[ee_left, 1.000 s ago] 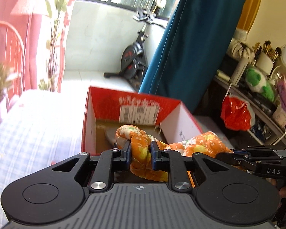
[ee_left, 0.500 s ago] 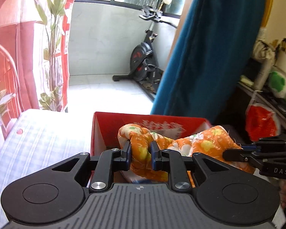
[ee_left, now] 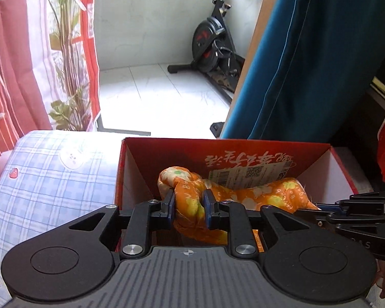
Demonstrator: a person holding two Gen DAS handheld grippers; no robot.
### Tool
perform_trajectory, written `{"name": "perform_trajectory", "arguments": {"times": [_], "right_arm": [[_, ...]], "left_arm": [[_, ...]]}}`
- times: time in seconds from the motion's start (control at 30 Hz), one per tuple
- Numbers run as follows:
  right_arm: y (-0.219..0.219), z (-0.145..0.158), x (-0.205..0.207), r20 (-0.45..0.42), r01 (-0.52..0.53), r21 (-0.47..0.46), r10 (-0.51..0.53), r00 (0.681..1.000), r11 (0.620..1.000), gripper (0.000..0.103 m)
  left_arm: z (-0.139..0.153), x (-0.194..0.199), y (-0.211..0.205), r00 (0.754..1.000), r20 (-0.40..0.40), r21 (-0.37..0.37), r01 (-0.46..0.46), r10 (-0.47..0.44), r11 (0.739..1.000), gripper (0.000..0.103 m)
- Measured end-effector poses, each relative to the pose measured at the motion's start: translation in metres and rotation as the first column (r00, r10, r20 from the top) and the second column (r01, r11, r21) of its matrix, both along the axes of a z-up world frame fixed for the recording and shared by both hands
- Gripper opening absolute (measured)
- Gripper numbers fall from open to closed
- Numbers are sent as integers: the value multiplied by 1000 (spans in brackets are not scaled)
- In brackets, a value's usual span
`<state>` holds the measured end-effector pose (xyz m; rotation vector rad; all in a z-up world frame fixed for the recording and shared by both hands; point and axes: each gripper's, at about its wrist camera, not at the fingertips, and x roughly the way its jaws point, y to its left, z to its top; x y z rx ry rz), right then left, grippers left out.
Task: Organize soft objects
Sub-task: 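Carry the orange cloth into the box and release it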
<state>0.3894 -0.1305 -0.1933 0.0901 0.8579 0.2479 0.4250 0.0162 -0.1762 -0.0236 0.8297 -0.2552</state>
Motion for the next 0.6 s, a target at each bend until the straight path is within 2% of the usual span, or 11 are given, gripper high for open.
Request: {"name": "perform_trajectory", "arguments": {"times": [0.13,0.37,0.43,0.53,0.6], "right_arm": [[-5,-15,12,-67,58,5,-57,996,998,10],[-23,-21,14,-86,206,59,-200,976,977,9],[-22,-22,17,-95,201,54,-196,976,978,9],[-11,-23,20,-107,140,39,-135,985,989,10],[-5,-22,20,-97,111,24,-108,989,994,14]], "left_arm": [[-5,4,-3,1000,-9,36,24,-24,999,25],[-10,3,1,1000,-21,36,23,-23,999,25],[-9,1,1,1000,-19,34,25,-24,999,25],[-8,-5,0,1000,-14,40,27,-26,999,27],[-6,-10,1,1000,-10,41,25,-24,999,30]]}}
